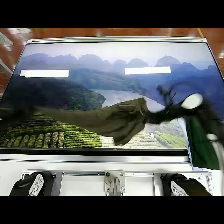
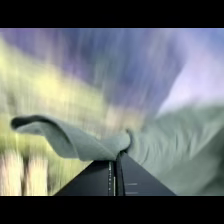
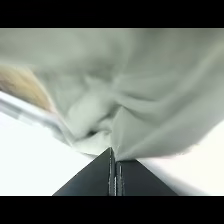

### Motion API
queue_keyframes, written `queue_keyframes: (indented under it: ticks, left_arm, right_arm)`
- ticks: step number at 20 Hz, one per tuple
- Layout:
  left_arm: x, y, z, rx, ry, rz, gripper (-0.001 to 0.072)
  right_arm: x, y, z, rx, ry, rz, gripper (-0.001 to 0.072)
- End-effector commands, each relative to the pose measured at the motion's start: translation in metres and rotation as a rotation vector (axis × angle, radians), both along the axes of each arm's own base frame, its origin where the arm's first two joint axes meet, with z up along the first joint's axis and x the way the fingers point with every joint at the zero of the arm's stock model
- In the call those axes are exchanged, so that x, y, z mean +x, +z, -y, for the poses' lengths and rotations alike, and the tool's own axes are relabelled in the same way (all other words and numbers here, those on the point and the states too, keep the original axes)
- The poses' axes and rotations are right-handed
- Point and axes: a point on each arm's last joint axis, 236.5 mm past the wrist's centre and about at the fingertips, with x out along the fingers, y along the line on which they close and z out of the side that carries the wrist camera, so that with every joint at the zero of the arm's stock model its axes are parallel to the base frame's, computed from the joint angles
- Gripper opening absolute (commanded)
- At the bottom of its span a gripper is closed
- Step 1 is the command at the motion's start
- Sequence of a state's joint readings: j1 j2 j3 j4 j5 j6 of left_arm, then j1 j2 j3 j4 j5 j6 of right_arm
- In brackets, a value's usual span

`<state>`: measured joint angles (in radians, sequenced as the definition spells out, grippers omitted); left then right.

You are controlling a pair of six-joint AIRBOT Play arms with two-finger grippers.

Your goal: Fold the shirts.

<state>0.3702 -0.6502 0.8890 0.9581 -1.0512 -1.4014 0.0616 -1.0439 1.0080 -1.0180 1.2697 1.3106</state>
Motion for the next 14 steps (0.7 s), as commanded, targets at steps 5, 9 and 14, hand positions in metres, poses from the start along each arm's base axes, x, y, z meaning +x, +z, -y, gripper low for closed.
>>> queue_keyframes:
  ticks: [5, 9, 14]
  left_arm:
    - [-0.096, 0.390, 0.001, 0.342, 0.174, 0.943, 0.0035]
    - [-0.119, 0.384, 0.022, 0.320, 0.131, 0.880, 0.0035]
    - [-0.118, 0.310, 0.002, 0.427, 0.137, 0.557, 0.0035]
  right_arm:
    - [-0.094, 0.449, 0.109, -0.244, -0.376, 1.314, 0.0054]
    - [-0.126, 0.442, 0.100, -0.153, -0.379, 1.237, 0.0055]
    - [-0.117, 0.380, 0.120, -0.285, -0.387, 0.977, 0.0055]
